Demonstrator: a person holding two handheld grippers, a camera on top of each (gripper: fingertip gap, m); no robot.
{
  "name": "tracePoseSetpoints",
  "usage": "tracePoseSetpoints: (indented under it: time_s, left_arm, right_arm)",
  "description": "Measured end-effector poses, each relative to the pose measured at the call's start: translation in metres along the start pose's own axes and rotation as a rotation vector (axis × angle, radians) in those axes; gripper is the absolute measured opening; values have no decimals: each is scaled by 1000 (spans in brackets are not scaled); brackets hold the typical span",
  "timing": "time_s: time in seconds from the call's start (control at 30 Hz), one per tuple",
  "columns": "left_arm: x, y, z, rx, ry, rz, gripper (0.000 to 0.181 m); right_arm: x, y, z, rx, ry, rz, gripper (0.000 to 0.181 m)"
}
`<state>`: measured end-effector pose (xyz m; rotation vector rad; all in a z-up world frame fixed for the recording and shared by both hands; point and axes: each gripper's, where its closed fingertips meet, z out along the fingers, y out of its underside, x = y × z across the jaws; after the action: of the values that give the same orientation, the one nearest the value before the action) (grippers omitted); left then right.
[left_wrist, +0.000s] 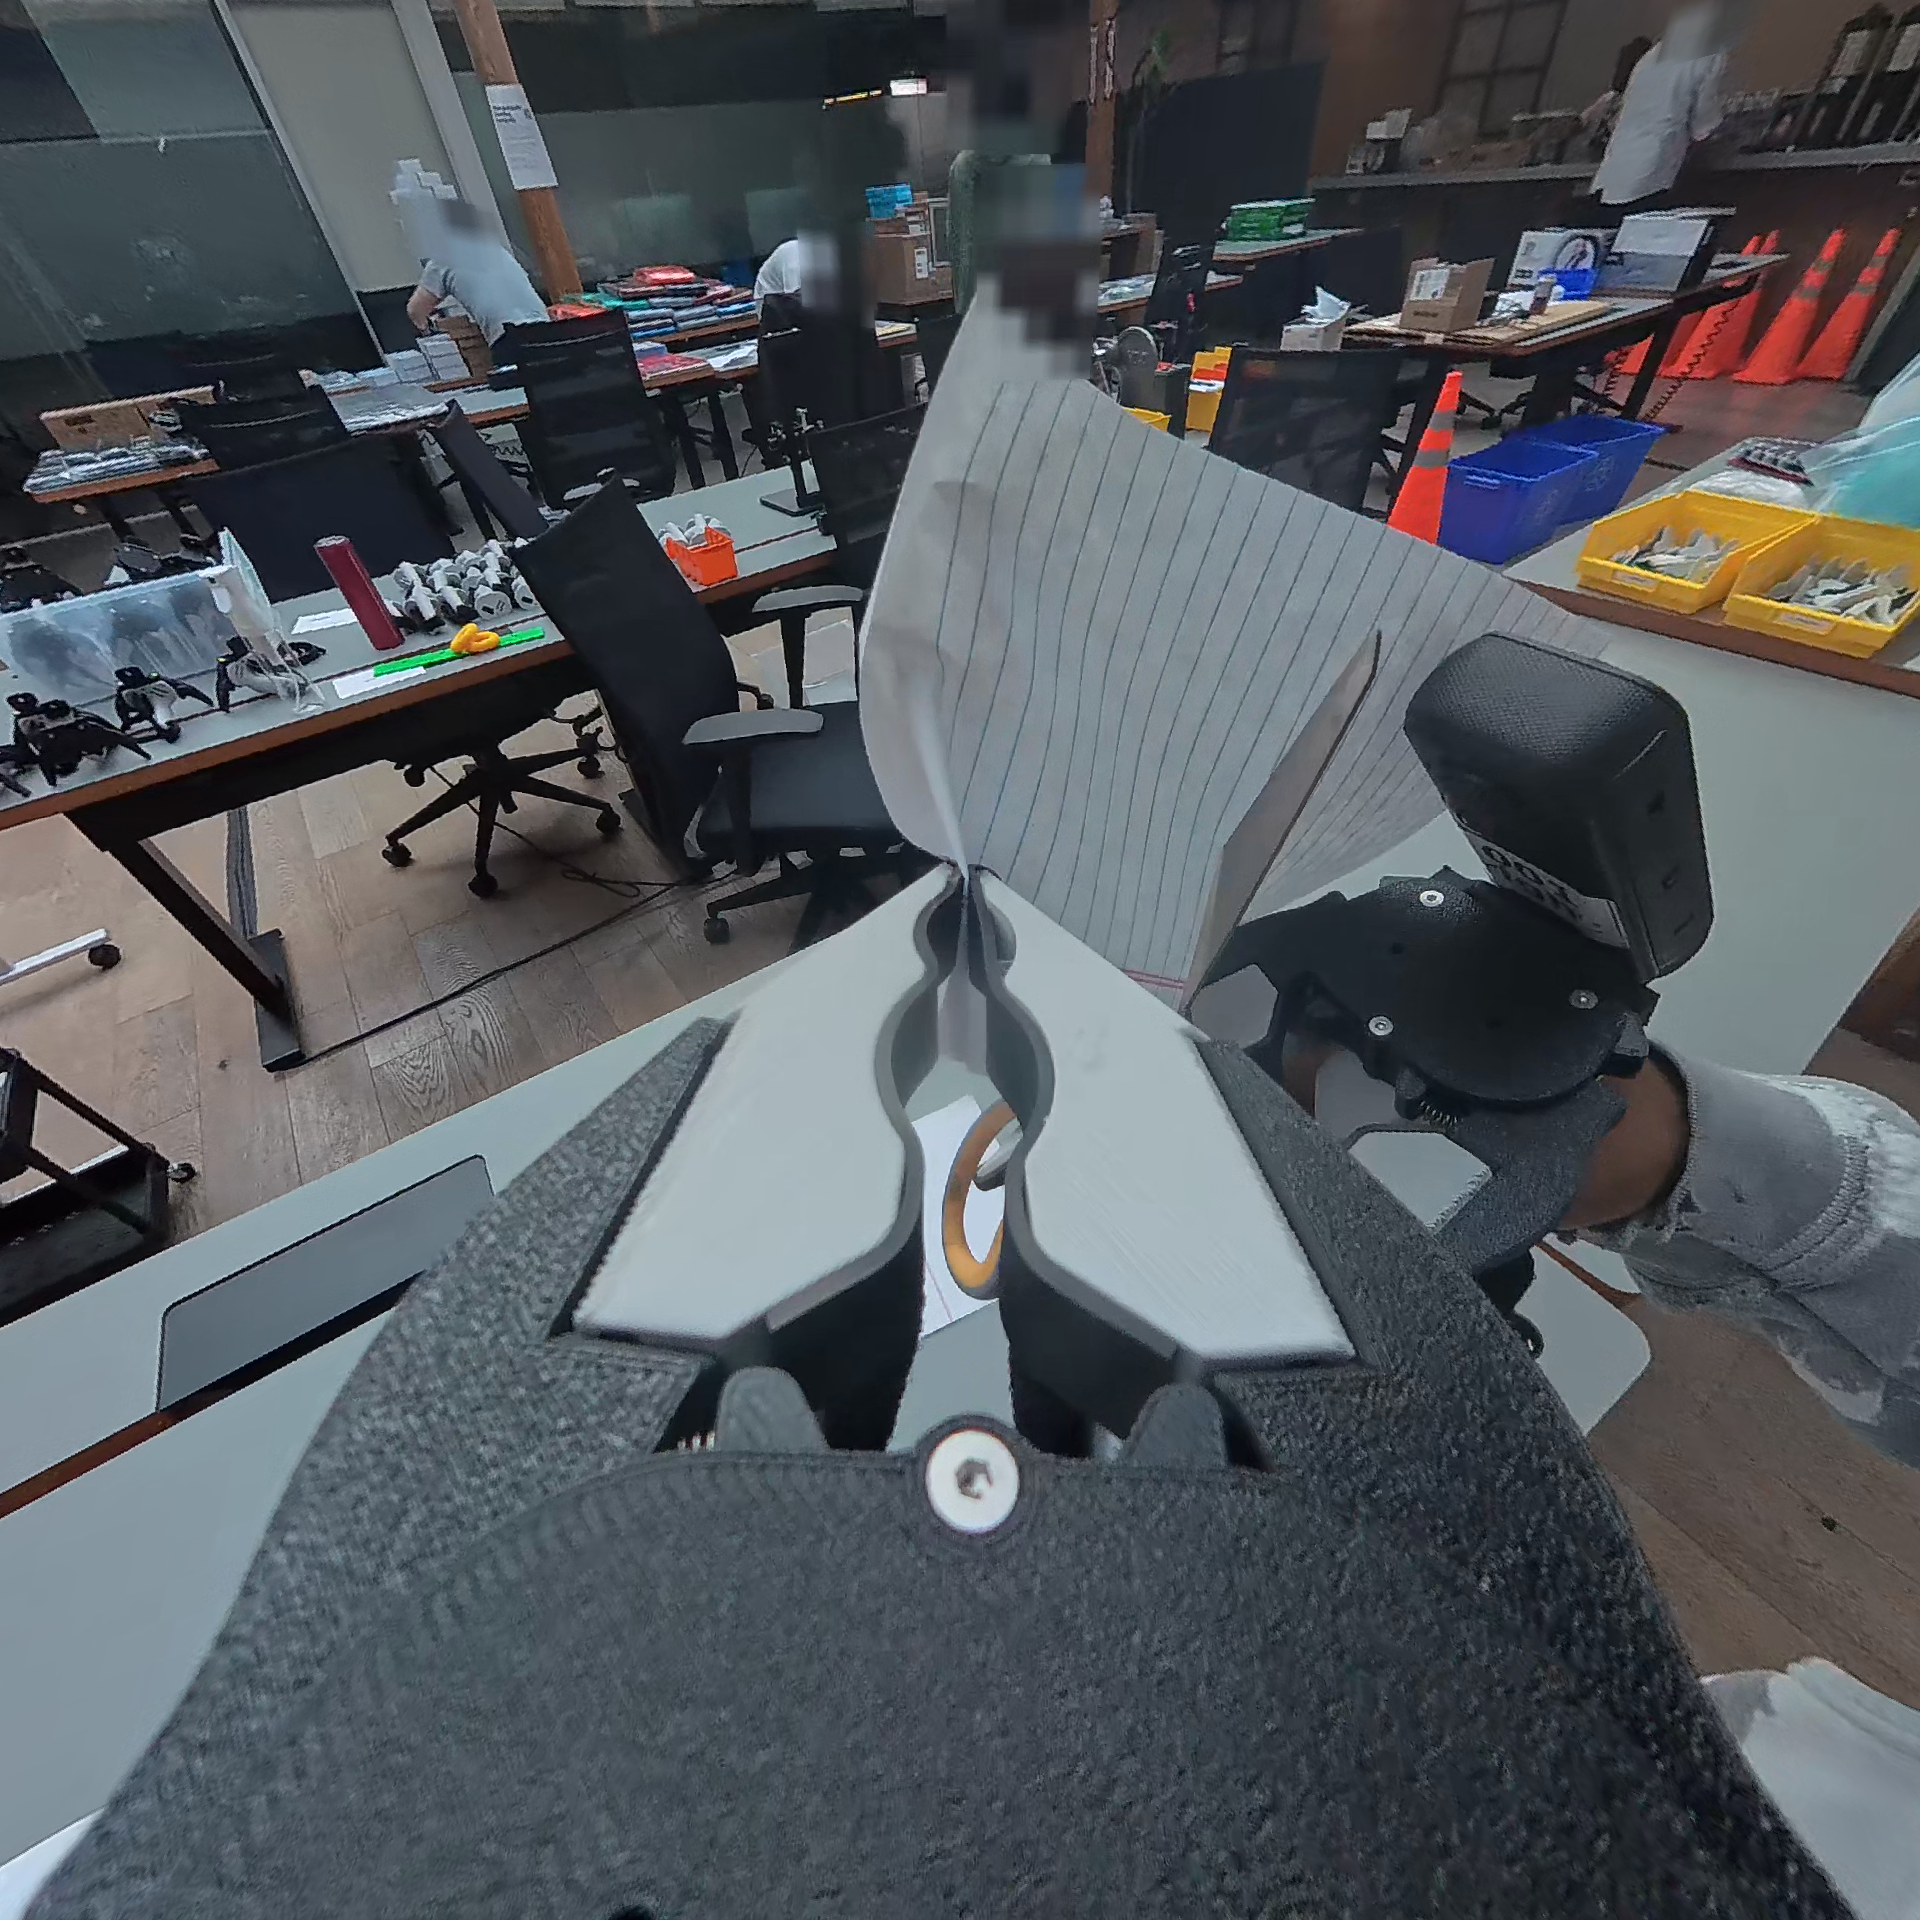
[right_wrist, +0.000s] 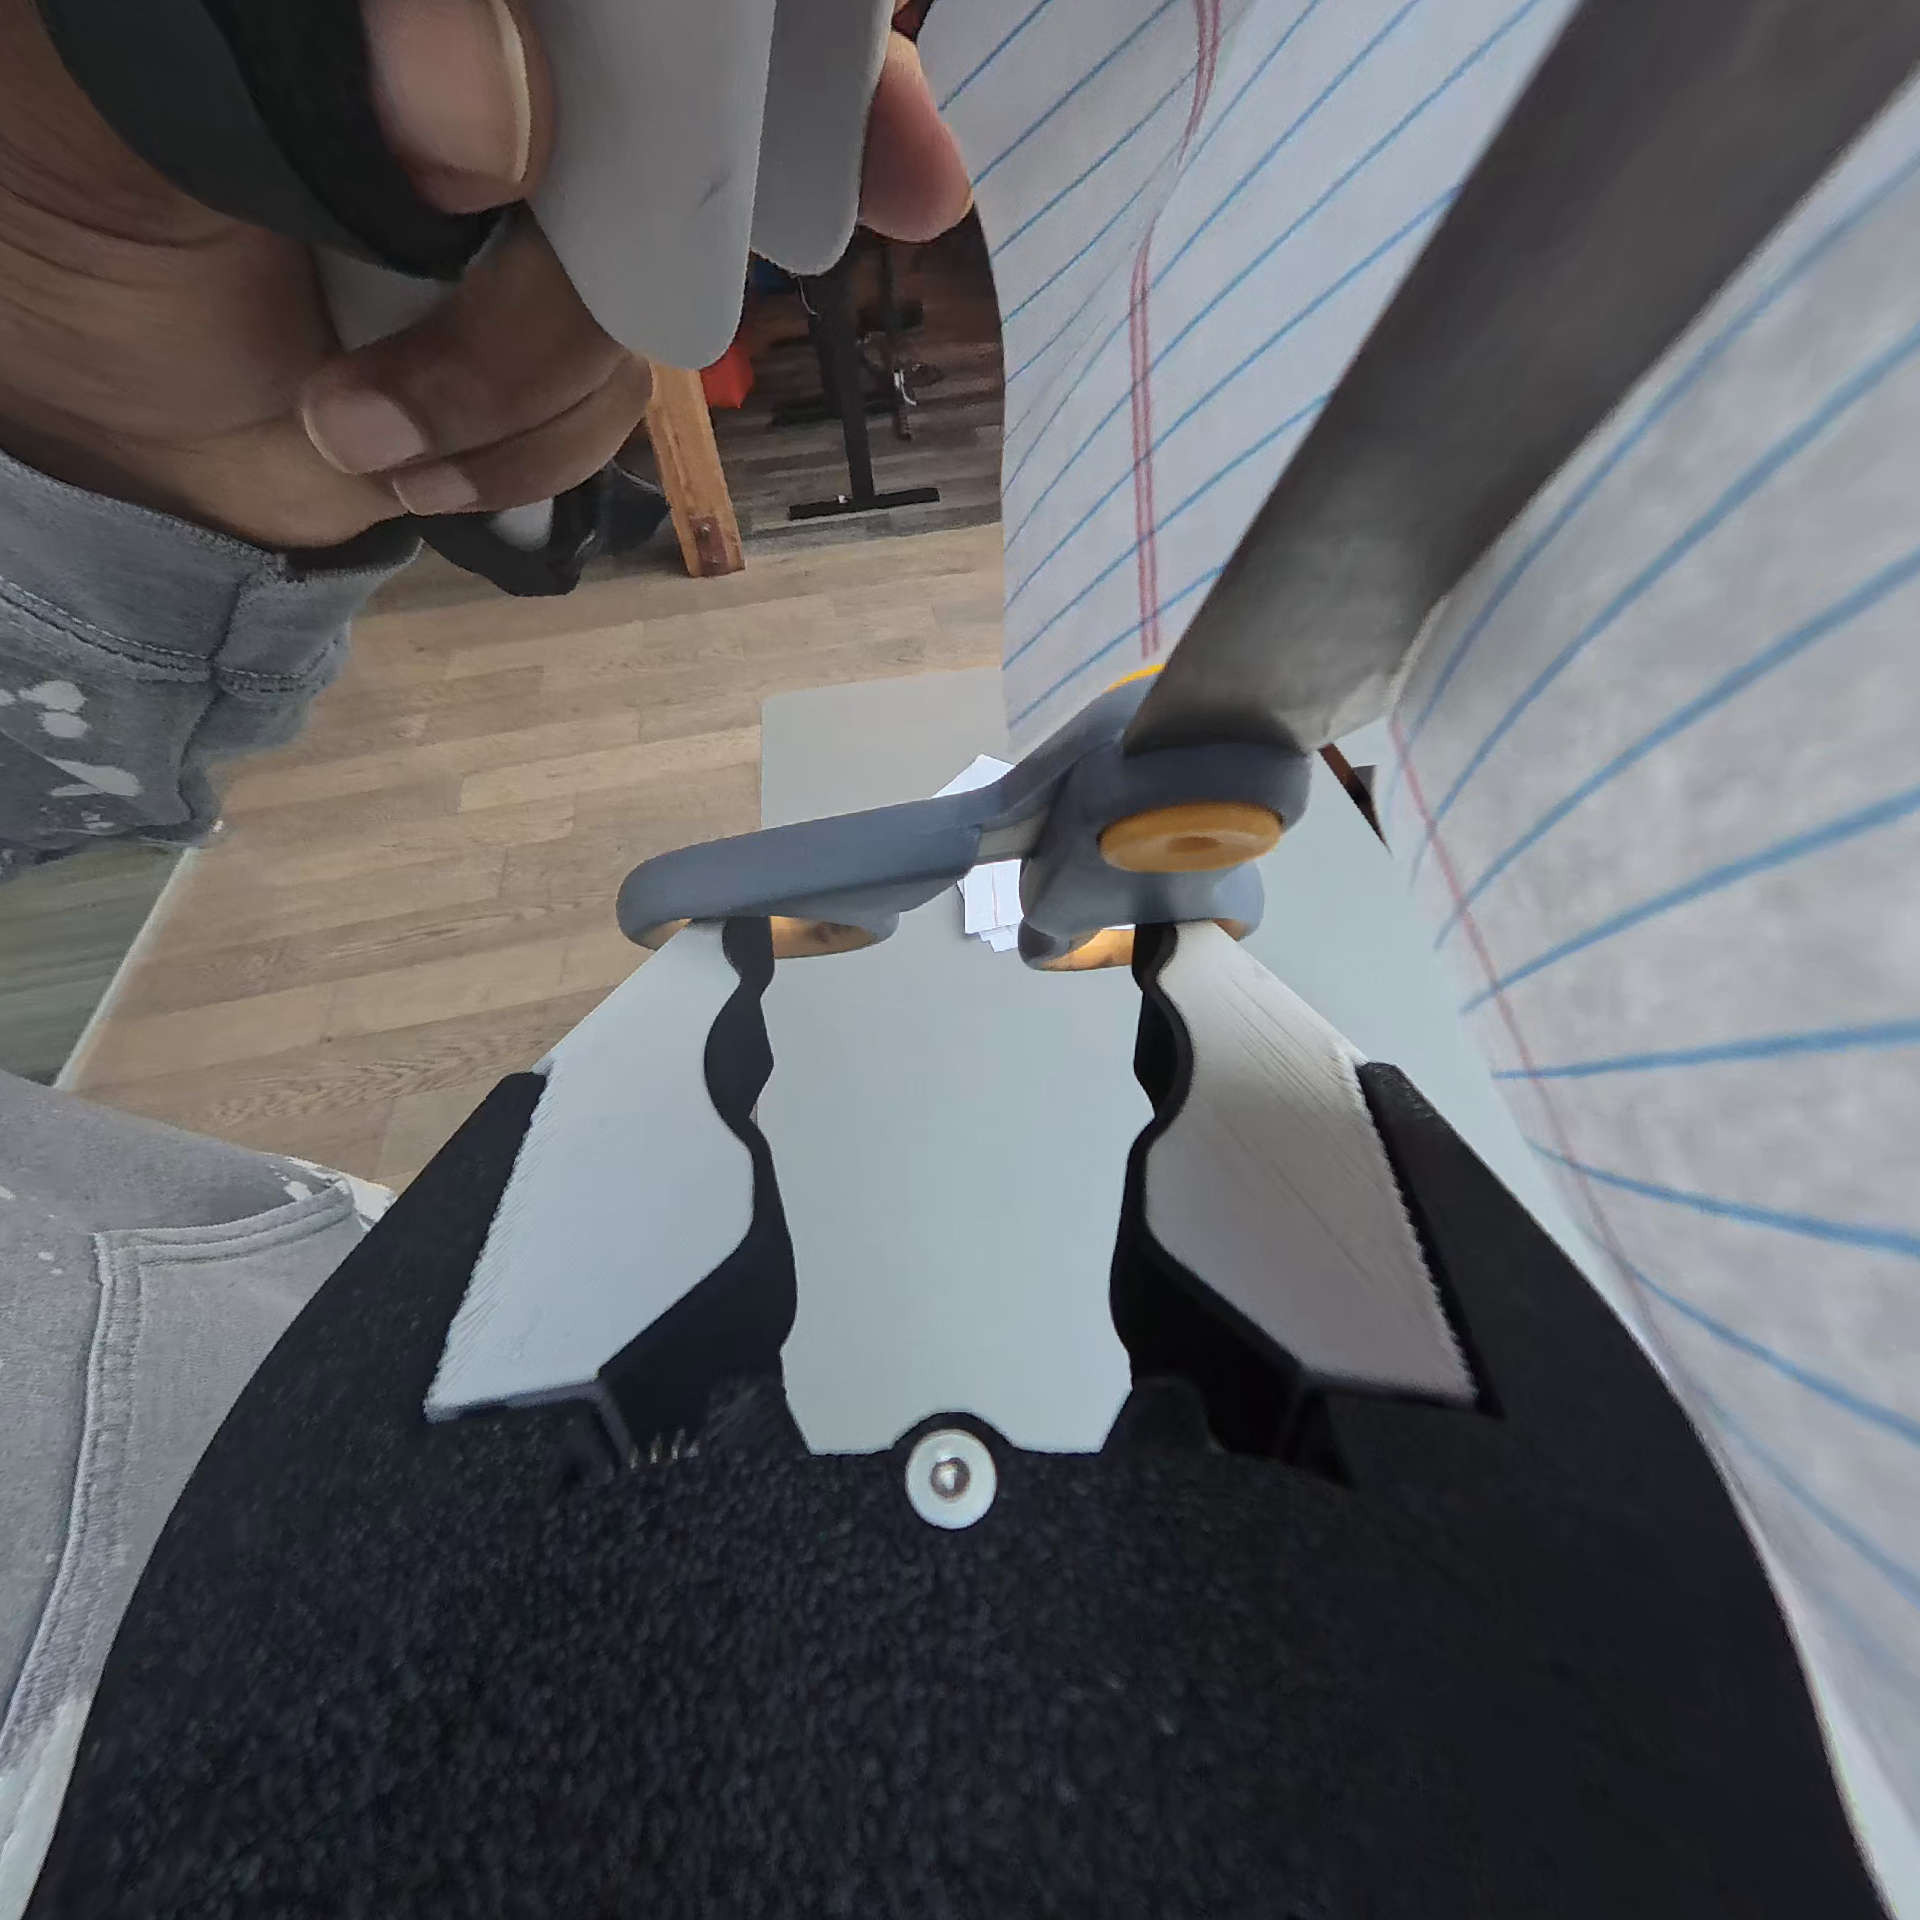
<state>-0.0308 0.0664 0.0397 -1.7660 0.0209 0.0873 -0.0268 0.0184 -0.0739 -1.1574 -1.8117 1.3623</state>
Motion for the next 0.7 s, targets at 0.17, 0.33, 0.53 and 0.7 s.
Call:
tracePoseSetpoints:
  time_s: [0.17,0.33,0.53,0.7]
  left_arm:
    - [2,5,1,-14,11,3,0]
    - [1,5,1,-16,11,12,0]
    - [-1,6,1,-10,15,-12,0]
    - [-5,7,0,-3,10,-24,0]
  right_arm:
    - [0,-1,-1,15,1,3,62]
    - [-1,-3,-2,33,-13,18,55]
    - [-3,-6,-4,84,-33,43,45]
    - [-2,-7,-9,118,-32,48,29]
